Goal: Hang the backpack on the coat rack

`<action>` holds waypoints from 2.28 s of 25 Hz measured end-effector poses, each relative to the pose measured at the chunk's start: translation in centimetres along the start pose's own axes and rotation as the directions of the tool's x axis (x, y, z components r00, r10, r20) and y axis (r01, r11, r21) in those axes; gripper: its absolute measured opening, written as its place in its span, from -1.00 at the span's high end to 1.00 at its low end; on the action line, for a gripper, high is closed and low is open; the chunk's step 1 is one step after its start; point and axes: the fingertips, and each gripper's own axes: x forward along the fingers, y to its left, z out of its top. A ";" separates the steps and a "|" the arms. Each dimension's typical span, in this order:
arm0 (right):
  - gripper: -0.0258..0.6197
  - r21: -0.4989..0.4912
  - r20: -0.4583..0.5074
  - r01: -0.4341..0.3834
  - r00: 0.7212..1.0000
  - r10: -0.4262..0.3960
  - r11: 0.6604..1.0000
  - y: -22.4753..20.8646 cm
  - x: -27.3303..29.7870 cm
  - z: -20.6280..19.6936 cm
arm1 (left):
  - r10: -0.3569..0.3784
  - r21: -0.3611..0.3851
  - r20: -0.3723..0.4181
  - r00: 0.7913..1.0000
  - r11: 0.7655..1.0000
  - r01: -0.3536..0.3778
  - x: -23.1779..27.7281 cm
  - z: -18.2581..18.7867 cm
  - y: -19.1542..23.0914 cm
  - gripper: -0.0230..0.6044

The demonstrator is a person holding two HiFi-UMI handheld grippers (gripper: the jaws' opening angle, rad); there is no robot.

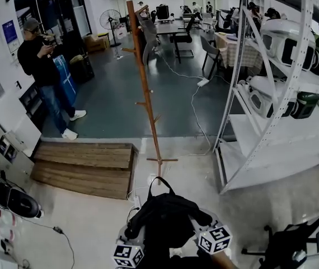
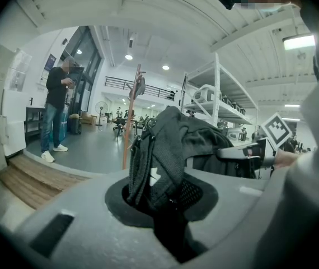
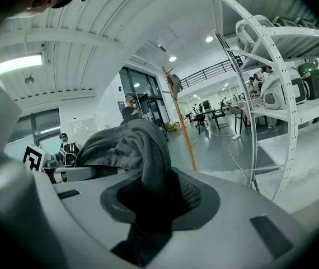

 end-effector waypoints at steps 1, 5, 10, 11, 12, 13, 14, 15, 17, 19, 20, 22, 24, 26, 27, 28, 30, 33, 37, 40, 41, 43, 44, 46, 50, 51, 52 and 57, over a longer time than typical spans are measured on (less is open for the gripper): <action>0.58 -0.001 -0.001 0.000 1.000 0.000 1.000 -0.4 0.4 0.2 | -0.002 -0.002 -0.003 1.000 1.000 0.002 0.6 0.1 0.0 0.67; 0.58 -0.002 -0.006 0.011 1.000 -0.011 1.000 -2.0 2.3 1.0 | -0.019 -0.008 0.001 1.000 1.000 0.019 3.1 0.6 0.6 0.67; 0.58 -0.007 -0.009 0.019 1.000 -0.019 1.000 -3.4 4.8 2.5 | -0.026 -0.023 -0.036 0.999 0.999 0.025 5.7 1.0 1.9 0.67; 0.58 -0.009 -0.008 0.019 1.000 -0.019 1.000 -3.7 5.5 2.8 | -0.028 -0.022 -0.040 0.999 0.999 0.027 6.4 1.3 2.3 0.68; 0.58 -0.010 -0.006 0.022 1.000 -0.022 1.000 -4.0 6.2 3.2 | -0.031 -0.021 -0.040 0.999 0.999 0.030 7.2 1.6 2.7 0.67; 0.58 -0.010 -0.004 0.026 1.000 -0.026 1.000 -4.3 7.0 3.6 | -0.034 -0.022 -0.037 0.999 0.999 0.033 8.0 1.9 3.2 0.67; 0.58 -0.010 -0.004 0.030 1.000 -0.030 0.999 -4.5 7.7 3.9 | -0.037 -0.024 -0.036 0.999 0.999 0.036 8.8 2.2 3.7 0.68; 0.58 -0.008 -0.006 0.031 0.999 -0.031 0.999 -4.7 8.4 4.2 | -0.039 -0.026 -0.036 0.999 0.999 0.038 9.5 2.5 4.2 0.67; 0.58 -0.006 -0.009 0.029 1.000 -0.029 1.000 -5.0 9.9 4.8 | -0.041 -0.029 -0.038 0.998 0.999 0.040 10.7 3.2 5.2 0.67; 0.58 -0.005 -0.009 0.030 1.000 -0.030 1.000 -5.4 11.6 5.6 | -0.043 -0.028 -0.038 0.998 0.999 0.042 12.0 4.0 6.3 0.67; 0.58 -0.005 -0.008 0.031 1.000 -0.031 1.000 -5.5 12.5 6.0 | -0.044 -0.026 -0.038 0.998 0.999 0.043 12.7 4.3 6.9 0.67; 0.58 -0.005 -0.008 0.032 0.999 -0.032 0.999 -5.9 14.2 6.7 | -0.044 -0.026 -0.039 0.998 0.999 0.043 14.1 4.9 8.2 0.68; 0.58 -0.005 -0.009 0.031 0.999 -0.031 0.999 -6.2 16.1 7.6 | -0.045 -0.028 -0.039 0.998 0.999 0.044 15.5 5.6 9.4 0.68; 0.58 -0.006 -0.010 0.031 0.999 -0.031 1.000 -6.4 17.9 8.4 | -0.046 -0.031 -0.039 0.998 0.999 0.045 16.8 6.3 10.8 0.67; 0.58 -0.006 -0.010 0.032 0.999 -0.032 0.999 -6.4 18.7 8.7 | -0.048 -0.032 -0.040 0.998 0.998 0.046 17.3 6.7 11.5 0.67; 0.58 -0.005 -0.011 0.033 0.999 -0.033 0.999 -6.3 19.5 9.0 | -0.050 -0.031 -0.041 0.998 0.998 0.049 17.7 7.0 12.1 0.68; 0.58 -0.005 -0.012 0.038 0.999 -0.038 0.999 -6.3 21.0 9.6 | -0.055 -0.030 -0.041 0.998 0.998 0.054 18.7 7.5 13.4 0.68; 0.58 -0.005 -0.011 0.036 0.999 -0.036 0.999 -6.6 23.1 10.5 | -0.058 -0.029 -0.038 0.998 0.998 0.057 20.4 8.4 15.0 0.68; 0.58 -0.004 -0.004 0.034 0.999 -0.034 0.999 -7.0 25.9 11.4 | -0.061 -0.022 -0.034 0.998 0.998 0.060 22.5 9.3 17.0 0.68; 0.58 -0.009 -0.006 0.026 1.000 -0.026 1.000 -7.1 27.6 12.3 | -0.053 -0.020 -0.024 0.998 0.998 0.052 23.5 10.2 18.0 0.68; 0.58 -0.009 -0.011 0.022 1.000 -0.022 1.000 -7.3 27.9 12.5 | -0.049 -0.022 -0.024 0.998 0.999 0.049 23.8 10.3 18.2 0.68; 0.58 -0.010 -0.016 0.011 1.000 -0.011 1.000 -7.6 28.9 12.8 | -0.041 -0.025 -0.027 0.999 0.999 0.040 24.5 10.6 18.8 0.68; 0.58 -0.011 -0.016 0.005 1.000 -0.005 1.000 -7.9 29.5 13.1 | -0.036 -0.026 -0.028 0.999 0.999 0.035 25.0 10.8 19.1 0.68; 0.58 -0.014 -0.013 -0.006 1.000 0.006 1.000 -8.4 30.4 13.6 | -0.027 -0.027 -0.023 0.999 0.999 0.027 25.9 11.3 19.5 0.68; 0.58 -0.019 -0.024 -0.046 0.999 0.045 0.999 -9.8 31.8 14.3 | 0.006 -0.036 -0.013 1.000 0.999 -0.006 27.3 11.6 19.4 0.68; 0.58 -0.022 -0.029 -0.061 0.998 0.060 0.998 -10.2 32.2 14.4 | 0.019 -0.039 -0.014 1.000 0.999 -0.020 27.6 11.6 19.3 0.68; 0.58 -0.024 -0.034 -0.076 0.997 0.075 0.997 -10.6 32.5 14.5 | 0.034 -0.043 -0.015 0.999 0.998 -0.034 28.0 11.5 19.2 0.68; 0.58 -0.040 -0.053 -0.139 0.989 0.137 0.989 -13.3 34.1 15.7 | 0.096 -0.062 -0.005 0.995 0.993 -0.096 30.4 11.8 18.5 0.68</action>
